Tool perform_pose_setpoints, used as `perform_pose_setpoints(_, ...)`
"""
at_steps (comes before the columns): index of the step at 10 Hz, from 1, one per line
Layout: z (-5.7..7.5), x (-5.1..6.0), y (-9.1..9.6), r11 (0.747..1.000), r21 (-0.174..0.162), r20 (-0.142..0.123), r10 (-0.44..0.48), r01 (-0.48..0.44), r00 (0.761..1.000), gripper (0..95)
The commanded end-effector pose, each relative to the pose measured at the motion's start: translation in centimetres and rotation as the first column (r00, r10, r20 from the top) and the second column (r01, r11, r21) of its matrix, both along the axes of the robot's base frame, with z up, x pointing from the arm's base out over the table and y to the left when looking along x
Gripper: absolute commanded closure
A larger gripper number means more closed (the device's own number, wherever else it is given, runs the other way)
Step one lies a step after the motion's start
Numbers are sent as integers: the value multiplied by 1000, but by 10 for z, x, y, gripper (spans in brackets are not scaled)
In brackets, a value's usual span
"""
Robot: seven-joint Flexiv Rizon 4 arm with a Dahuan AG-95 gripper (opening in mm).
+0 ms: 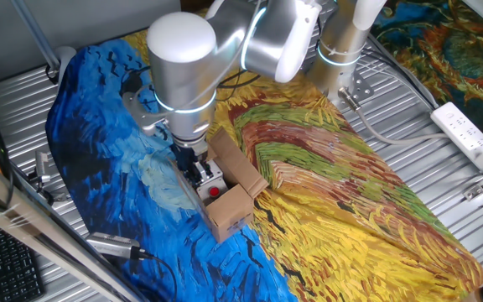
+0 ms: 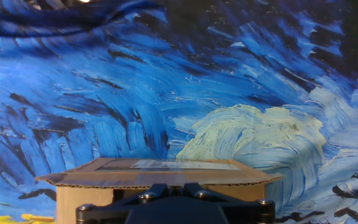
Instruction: Open a box
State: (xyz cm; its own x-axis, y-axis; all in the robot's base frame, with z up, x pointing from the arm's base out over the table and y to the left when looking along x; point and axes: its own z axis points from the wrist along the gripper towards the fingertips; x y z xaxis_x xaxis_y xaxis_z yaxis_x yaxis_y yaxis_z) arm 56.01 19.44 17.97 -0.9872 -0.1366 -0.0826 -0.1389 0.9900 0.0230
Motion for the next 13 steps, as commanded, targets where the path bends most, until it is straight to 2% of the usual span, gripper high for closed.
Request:
perform_pose_setpoints(1,3,6,4,1000,0,-3,-8,8,1000,950)
perform_pose_setpoints(6,3,14,4,1000,-1,-6,-14,14,1000,950)
perform_pose_setpoints(9,0,28,3,1000,-1,-15,-8,8,1000,950)
perform_pose_setpoints(13,-11,38,6,1000,0,-17,-13,13,1000,950)
